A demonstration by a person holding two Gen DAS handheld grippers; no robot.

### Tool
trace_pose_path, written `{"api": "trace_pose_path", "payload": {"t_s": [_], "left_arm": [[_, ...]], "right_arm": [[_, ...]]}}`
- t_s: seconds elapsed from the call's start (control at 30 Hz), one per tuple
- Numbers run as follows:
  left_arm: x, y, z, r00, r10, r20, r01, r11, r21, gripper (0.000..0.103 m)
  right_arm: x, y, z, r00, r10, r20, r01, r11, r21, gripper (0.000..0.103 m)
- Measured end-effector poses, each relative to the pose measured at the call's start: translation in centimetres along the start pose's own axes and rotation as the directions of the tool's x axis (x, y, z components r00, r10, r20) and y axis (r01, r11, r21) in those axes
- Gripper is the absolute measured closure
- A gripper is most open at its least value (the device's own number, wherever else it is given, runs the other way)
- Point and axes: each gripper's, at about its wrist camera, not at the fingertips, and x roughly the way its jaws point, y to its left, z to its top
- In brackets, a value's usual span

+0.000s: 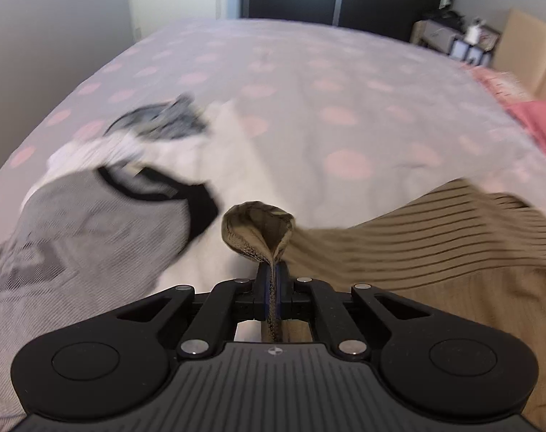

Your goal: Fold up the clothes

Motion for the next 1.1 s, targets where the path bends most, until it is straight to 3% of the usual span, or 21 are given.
{"api": "trace_pose_path", "payload": {"t_s": [0.27, 0.47, 0.53, 0.6, 0.63, 0.67, 0.93, 1.1], "left_arm": [[1.7, -6.1, 0.1, 0.990, -0.123, -0.067, 0.130, 0.986, 0.105, 0.102], [4.1, -9.2, -0.8, 0.974, -0.187, -0.130, 0.202, 0.972, 0.116, 0.101], [4.6, -9.9, -1.1, 0.966, -0.209, -0.152, 0.227, 0.967, 0.116, 0.092], [4.4, -10.2, -1.3, 0.961, -0.235, -0.148, 0.253, 0.960, 0.120, 0.072], [4.1, -10.2, -1.3, 0.959, -0.243, -0.143, 0.262, 0.957, 0.127, 0.068], [3.7, -10.3, -1.4, 0.960, -0.246, -0.137, 0.264, 0.955, 0.137, 0.063], [0.2, -8.4, -2.8, 0.976, -0.193, -0.101, 0.214, 0.939, 0.268, 0.059], [-1.4, -5.5, -5.6, 0.980, -0.156, -0.125, 0.187, 0.934, 0.303, 0.059]], "right_arm": [[-0.5, 0.0, -0.1, 1.000, 0.002, 0.010, -0.002, 1.000, 0.004, 0.029], [-1.1, 0.1, -0.1, 1.000, 0.007, 0.026, -0.007, 1.000, 0.000, 0.029], [-1.2, 0.3, -0.1, 0.999, 0.010, 0.031, -0.009, 1.000, -0.007, 0.028], [-1.3, 0.3, -0.1, 0.999, 0.011, 0.034, -0.010, 1.000, -0.013, 0.028], [-1.4, 0.3, -0.1, 0.999, 0.010, 0.035, -0.010, 1.000, -0.014, 0.028], [-1.4, 0.3, -0.1, 0.999, 0.010, 0.036, -0.010, 1.000, -0.014, 0.028], [-1.6, 0.4, -0.4, 0.999, 0.009, 0.038, -0.009, 1.000, -0.022, 0.028], [-1.6, 0.6, -0.7, 0.999, 0.007, 0.036, -0.005, 0.999, -0.036, 0.028]]}}
